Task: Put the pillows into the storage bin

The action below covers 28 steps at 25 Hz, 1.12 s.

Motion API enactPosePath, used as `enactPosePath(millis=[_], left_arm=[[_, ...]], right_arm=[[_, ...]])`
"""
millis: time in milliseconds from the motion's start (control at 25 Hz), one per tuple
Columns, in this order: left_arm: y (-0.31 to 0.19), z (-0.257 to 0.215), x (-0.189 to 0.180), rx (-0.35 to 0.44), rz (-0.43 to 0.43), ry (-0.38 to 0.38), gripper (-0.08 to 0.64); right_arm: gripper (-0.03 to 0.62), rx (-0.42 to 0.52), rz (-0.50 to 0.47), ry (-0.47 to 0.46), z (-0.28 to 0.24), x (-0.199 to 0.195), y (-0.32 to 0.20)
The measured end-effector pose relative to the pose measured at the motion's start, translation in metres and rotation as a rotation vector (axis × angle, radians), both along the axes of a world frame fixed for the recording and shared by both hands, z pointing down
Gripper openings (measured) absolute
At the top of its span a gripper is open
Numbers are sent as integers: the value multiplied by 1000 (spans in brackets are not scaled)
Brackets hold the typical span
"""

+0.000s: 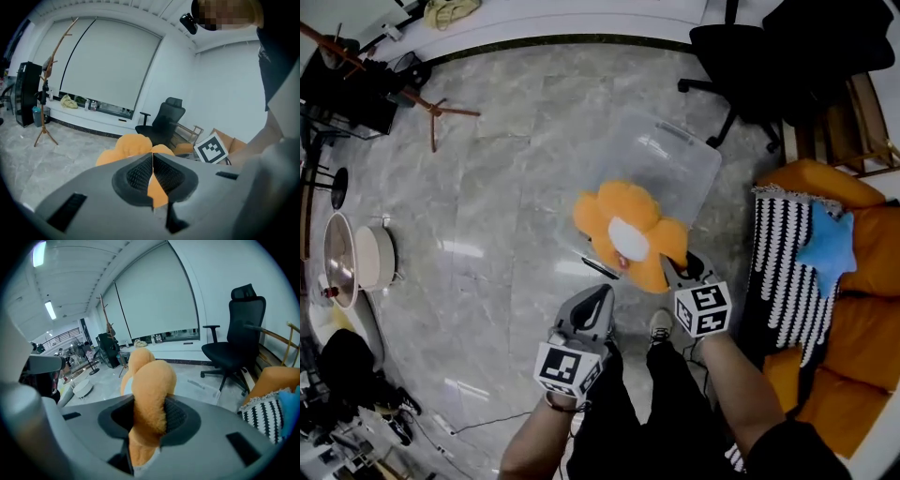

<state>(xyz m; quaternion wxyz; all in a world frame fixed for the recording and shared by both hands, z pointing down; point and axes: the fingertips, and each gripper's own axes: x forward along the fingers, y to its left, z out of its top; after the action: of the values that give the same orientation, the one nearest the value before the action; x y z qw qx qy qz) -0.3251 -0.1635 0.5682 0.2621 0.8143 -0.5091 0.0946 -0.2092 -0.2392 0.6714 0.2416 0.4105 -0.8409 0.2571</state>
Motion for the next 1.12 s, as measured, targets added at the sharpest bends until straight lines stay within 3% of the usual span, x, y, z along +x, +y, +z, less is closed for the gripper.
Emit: enactPosePath(millis=[320, 560, 680, 880, 1120], left_arm=[[-10, 89, -15, -62, 35, 44, 6], [-1, 126, -19, -93, 40, 61, 8], [4, 137, -22, -107, 33, 70, 8], [5, 141, -22, -101, 39, 63, 8], [3, 105, -11, -58, 62, 53, 8]], right_arm=[[132, -89, 59, 46, 112, -17, -16], [157, -137, 54, 51, 169, -23, -18], [261, -134, 53, 66, 188, -25, -19], [309, -107, 47, 41, 182, -30, -15], [321, -68, 56, -12, 135, -23, -5]])
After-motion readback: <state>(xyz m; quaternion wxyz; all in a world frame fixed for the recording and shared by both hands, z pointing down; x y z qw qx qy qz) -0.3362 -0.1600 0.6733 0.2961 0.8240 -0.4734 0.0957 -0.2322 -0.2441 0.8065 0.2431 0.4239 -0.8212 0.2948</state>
